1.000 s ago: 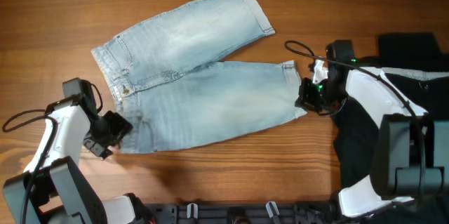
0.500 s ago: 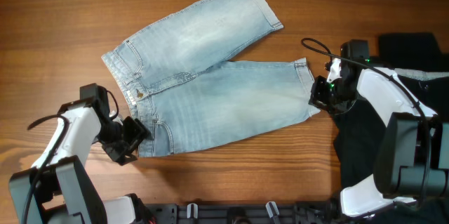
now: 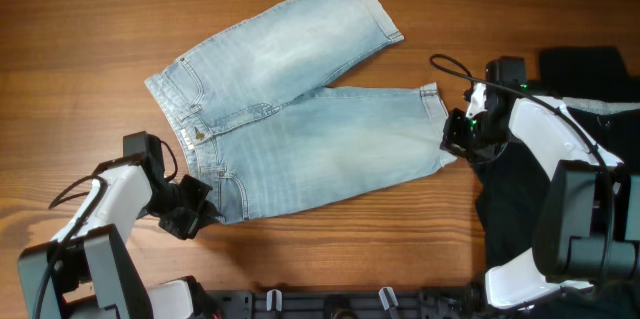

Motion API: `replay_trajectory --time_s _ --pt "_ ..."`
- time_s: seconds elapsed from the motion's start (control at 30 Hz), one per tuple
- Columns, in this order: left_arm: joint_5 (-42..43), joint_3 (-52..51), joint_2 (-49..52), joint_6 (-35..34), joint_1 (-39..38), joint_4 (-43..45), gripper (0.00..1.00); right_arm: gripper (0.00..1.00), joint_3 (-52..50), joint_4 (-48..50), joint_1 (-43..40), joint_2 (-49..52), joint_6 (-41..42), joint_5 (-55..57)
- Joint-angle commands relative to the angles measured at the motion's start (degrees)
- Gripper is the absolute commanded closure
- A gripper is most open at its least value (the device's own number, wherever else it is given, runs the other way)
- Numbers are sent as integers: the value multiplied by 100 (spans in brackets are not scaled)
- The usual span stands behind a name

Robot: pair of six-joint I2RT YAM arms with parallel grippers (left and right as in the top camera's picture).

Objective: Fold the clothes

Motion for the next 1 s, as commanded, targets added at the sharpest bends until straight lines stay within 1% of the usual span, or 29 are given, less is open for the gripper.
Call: replay_trajectory --time_s 0.0,0.03,0.07,0.1,0.2,0.23,0.3,0.33,0.37,0.4,0.47,0.5,0.57,0.6,0.63,0.7,0.73,0.83,0.87,0.97 --pt "-1012 24 -166 125 175 -302 96 87 122 -59 -2 -116 -33 122" --pt "-1036 94 -334 125 223 -435 96 83 122 -98 -2 -116 -31 122" --pt "-1073 155 -527 125 275 -542 96 50 120 -140 -2 -116 -28 127" --pt "-1075 192 -743 125 321 -605 96 26 118 -175 -2 -116 -15 127" --pt "-1071 192 -1084 120 332 -673 96 26 24 -382 -2 -114 61 125" --pt "-1067 190 -1099 120 332 -673 96 27 -55 -511 -2 -116 131 125" --pt "-1043 190 -1097 122 330 -675 96 39 -286 -791 -2 -116 116 4" --pt "-1047 190 -1097 122 330 -675 96 46 -450 -848 -2 -116 74 -341" --pt "-1047 190 -1097 122 330 -673 96 47 -625 -800 -2 -116 -28 -778" --pt "-1047 190 -1097 122 330 -671 96 48 -789 -682 -2 -116 0 -866" --pt "-1047 190 -1097 122 330 -673 96 53 -1051 -422 -2 -116 238 -863" --pt "-1049 190 -1097 122 330 -673 96 60 -1119 -306 -2 -116 282 -861" --pt "-1049 190 -1097 125 332 -691 96 77 -1106 -81 -2 -116 289 -765" --pt "-1047 190 -1097 122 332 -691 96 89 -1023 -63 -2 -116 293 -540" --pt "-1047 190 -1097 125 332 -697 96 95 -876 -118 -2 -118 286 -374" --pt "-1047 240 -1108 125 332 -837 96 96 -402 -590 -2 -201 240 -227" --pt "-1047 400 -1211 149 332 -1174 96 96 149 -1255 -2 -420 -66 -160" --pt "-1029 844 -1530 278 332 -1801 96 96 890 -2253 -2 -964 -249 7" --pt "-1029 1104 -1749 341 332 -2142 96 96 1244 -2590 -2 -1290 -251 68" --pt "-1038 1615 -2264 426 332 -2761 96 96 1873 -3012 -2 -1941 -238 92"
